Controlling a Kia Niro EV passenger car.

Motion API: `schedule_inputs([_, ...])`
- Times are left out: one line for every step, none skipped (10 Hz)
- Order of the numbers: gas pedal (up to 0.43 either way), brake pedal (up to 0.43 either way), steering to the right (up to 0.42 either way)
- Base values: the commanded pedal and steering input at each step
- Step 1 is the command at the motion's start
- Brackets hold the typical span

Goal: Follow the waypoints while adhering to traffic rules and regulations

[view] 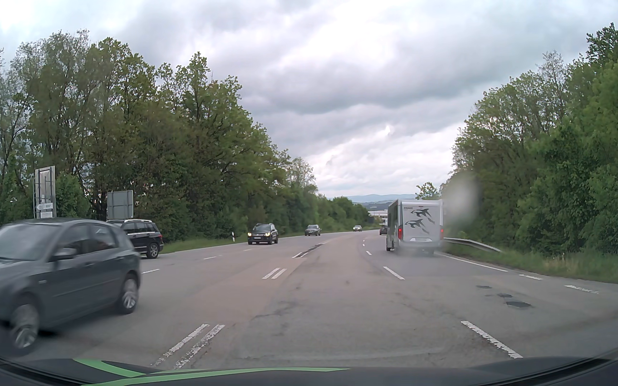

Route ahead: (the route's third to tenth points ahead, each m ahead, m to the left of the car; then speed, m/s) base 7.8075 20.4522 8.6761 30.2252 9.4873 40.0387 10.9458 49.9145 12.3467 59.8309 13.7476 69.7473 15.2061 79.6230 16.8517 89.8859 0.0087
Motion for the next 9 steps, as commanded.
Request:
schedule_inputs([0.000,0.262,0.004])
schedule_inputs([0.000,0.262,0.003])
schedule_inputs([0.000,0.262,0.004])
schedule_inputs([0.000,0.262,0.004])
schedule_inputs([0.000,0.262,0.004])
schedule_inputs([0.000,0.268,0.004])
schedule_inputs([0.000,0.262,0.004])
schedule_inputs([0.000,0.262,0.003])
schedule_inputs([0.000,0.268,0.004])
